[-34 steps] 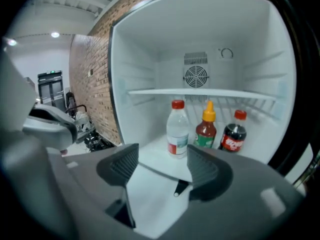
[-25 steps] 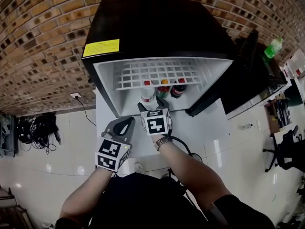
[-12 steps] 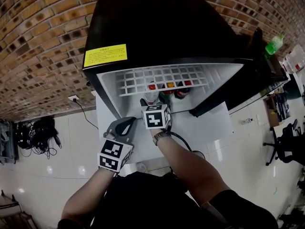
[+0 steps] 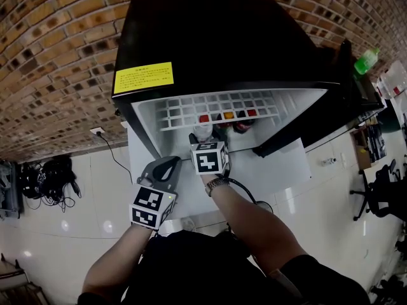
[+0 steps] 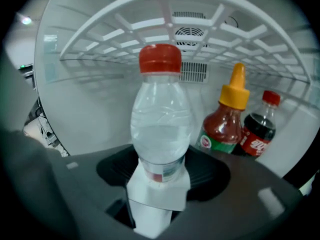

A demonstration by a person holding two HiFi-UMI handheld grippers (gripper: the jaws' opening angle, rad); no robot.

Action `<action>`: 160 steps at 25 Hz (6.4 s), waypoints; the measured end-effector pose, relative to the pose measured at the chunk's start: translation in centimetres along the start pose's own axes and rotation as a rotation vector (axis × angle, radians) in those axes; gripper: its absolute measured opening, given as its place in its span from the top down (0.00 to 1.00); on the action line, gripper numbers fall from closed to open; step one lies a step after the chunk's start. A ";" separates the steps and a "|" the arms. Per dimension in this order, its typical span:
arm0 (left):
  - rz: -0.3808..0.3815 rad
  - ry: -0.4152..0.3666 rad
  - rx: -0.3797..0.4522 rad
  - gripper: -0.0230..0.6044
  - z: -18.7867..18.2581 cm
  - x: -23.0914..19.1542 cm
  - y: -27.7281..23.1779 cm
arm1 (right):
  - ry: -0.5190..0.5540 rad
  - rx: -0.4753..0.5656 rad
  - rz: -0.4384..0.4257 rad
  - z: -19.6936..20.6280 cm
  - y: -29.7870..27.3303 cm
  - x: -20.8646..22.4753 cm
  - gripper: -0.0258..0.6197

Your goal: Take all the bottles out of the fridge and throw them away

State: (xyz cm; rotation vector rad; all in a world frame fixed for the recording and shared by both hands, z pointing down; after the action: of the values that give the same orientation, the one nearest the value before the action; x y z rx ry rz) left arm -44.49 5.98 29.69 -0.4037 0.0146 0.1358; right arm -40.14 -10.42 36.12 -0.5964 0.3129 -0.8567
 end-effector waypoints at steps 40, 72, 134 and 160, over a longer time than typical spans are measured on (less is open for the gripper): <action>0.004 -0.007 0.012 0.96 -0.1 28.5 -2.4 | 0.043 0.069 -0.190 16.3 26.7 13.3 0.52; 0.347 -0.095 -0.305 0.96 9.7 45.1 -14.8 | -0.314 -0.192 -0.062 38.4 31.2 24.8 0.53; 0.405 0.076 -0.574 0.96 31.2 44.0 -23.8 | -0.660 -0.438 0.066 61.9 16.8 25.1 0.56; 0.199 0.071 -0.318 0.96 14.1 40.8 -13.8 | -0.321 -0.104 -0.100 38.3 27.2 21.9 0.56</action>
State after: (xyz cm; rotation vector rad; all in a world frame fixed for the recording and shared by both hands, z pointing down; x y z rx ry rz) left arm -2.40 4.24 46.35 -0.7246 0.1045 0.3221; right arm 8.76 0.15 49.55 -0.8396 0.0363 -0.8283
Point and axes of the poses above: the fingertips, and each gripper's own axes: y backward along the fingers, x to its right, z out of its underside, the point moved 7 cm from there along y, backward along the fingers, and after that the axes turned 2 degrees about -y, right-handed, at the moved point
